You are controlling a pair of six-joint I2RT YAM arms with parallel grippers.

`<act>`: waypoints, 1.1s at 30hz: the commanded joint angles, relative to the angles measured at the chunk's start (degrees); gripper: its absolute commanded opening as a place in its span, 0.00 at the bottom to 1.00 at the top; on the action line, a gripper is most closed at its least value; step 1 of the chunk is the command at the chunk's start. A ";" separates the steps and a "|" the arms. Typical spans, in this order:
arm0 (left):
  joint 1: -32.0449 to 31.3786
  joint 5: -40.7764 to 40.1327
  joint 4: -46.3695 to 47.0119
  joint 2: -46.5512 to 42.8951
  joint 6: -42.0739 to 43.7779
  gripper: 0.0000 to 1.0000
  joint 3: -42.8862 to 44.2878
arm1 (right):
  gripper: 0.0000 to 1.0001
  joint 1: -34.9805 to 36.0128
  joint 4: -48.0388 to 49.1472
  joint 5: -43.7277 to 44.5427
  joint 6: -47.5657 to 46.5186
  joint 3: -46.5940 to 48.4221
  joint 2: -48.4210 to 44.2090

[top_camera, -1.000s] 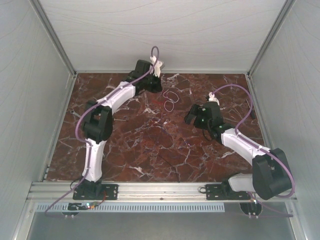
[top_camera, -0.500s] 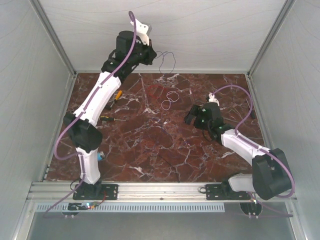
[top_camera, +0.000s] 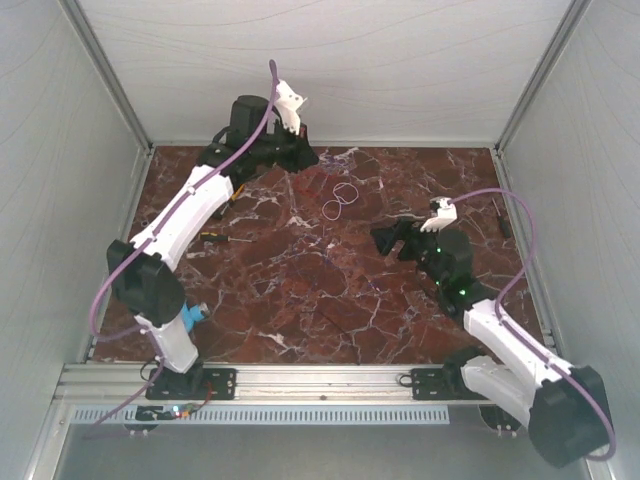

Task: Zip-tie the wires
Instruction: Pick up the cable at the center of the board, then straighten the cable at the center of the board.

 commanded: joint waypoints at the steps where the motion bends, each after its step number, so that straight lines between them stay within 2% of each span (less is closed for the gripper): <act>1: -1.96 7.59 -0.76 -8.90 1.85 0.00 -4.59 | 0.81 -0.27 9.41 -0.39 -4.93 -0.87 -7.29; 7: -4.07 8.42 -0.98 -19.66 -1.21 0.00 -15.86 | 0.81 0.00 7.54 -8.90 -9.84 3.35 -10.79; 11: -5.25 8.86 -1.96 -24.94 -2.44 0.00 -19.47 | 0.80 0.75 5.60 -12.88 -12.24 6.49 -9.76; 14: -5.48 8.68 -2.59 -27.43 -3.43 0.00 -21.18 | 0.78 1.30 3.72 -19.48 -13.25 9.22 -7.49; 17: -5.77 9.18 -3.09 -28.85 -3.54 0.00 -22.47 | 0.77 4.51 1.19 -22.23 -15.70 11.88 -4.95; 25: -6.27 8.84 -3.76 -30.24 -3.49 0.00 -23.76 | 0.75 13.98 -2.44 -12.70 -22.02 17.27 -0.37; 33: -6.44 8.25 -3.65 -31.12 -3.34 0.00 -23.89 | 0.67 15.06 -4.97 -4.08 -23.50 18.89 2.21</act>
